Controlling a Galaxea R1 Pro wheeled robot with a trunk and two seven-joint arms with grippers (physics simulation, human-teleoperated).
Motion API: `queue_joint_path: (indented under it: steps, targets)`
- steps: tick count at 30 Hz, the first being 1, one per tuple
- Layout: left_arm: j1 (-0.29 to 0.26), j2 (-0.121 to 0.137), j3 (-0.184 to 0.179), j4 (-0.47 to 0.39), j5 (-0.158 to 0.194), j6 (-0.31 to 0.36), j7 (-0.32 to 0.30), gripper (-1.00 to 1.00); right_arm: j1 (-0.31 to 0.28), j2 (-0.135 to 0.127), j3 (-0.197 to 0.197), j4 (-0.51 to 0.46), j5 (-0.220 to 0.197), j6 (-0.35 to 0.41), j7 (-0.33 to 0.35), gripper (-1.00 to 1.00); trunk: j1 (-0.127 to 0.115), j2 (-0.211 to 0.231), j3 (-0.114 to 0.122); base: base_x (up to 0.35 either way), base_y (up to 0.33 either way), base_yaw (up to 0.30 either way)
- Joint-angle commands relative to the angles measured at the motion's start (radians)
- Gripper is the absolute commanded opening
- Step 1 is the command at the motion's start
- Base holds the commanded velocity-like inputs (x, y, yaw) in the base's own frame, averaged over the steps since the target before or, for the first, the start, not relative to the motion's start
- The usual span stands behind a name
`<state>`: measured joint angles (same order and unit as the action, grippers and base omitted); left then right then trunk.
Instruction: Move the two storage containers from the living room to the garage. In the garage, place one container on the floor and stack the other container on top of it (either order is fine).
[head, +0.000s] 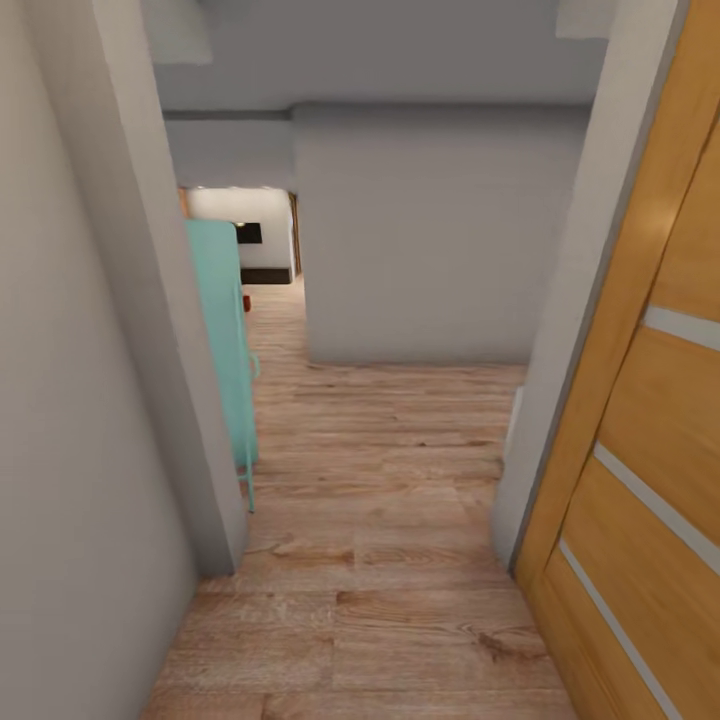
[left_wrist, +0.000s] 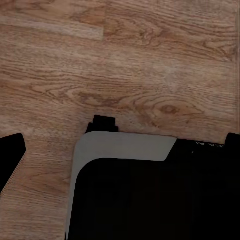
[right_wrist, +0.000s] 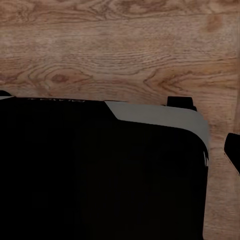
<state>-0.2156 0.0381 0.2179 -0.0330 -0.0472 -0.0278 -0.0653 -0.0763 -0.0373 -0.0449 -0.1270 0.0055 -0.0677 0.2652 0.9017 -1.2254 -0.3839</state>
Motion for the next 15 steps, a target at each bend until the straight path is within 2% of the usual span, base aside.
queue_joint_path:
  steps: [1, 15]
  targets:
    - [-0.001, 0.000, 0.008, 0.001, -0.005, -0.003, -0.004, 1.00, -0.001, 0.000, -0.005, 0.001, 0.001, -0.003, 0.005, 1.00, 0.001, -0.001, -0.001, 0.346, 0.000, 0.000]
    - [-0.001, 0.000, 0.008, 0.001, -0.005, -0.003, -0.004, 1.00, 0.000, -0.001, -0.005, 0.001, 0.001, -0.003, 0.005, 1.00, 0.001, -0.001, -0.001, 0.345, 0.000, -0.047]
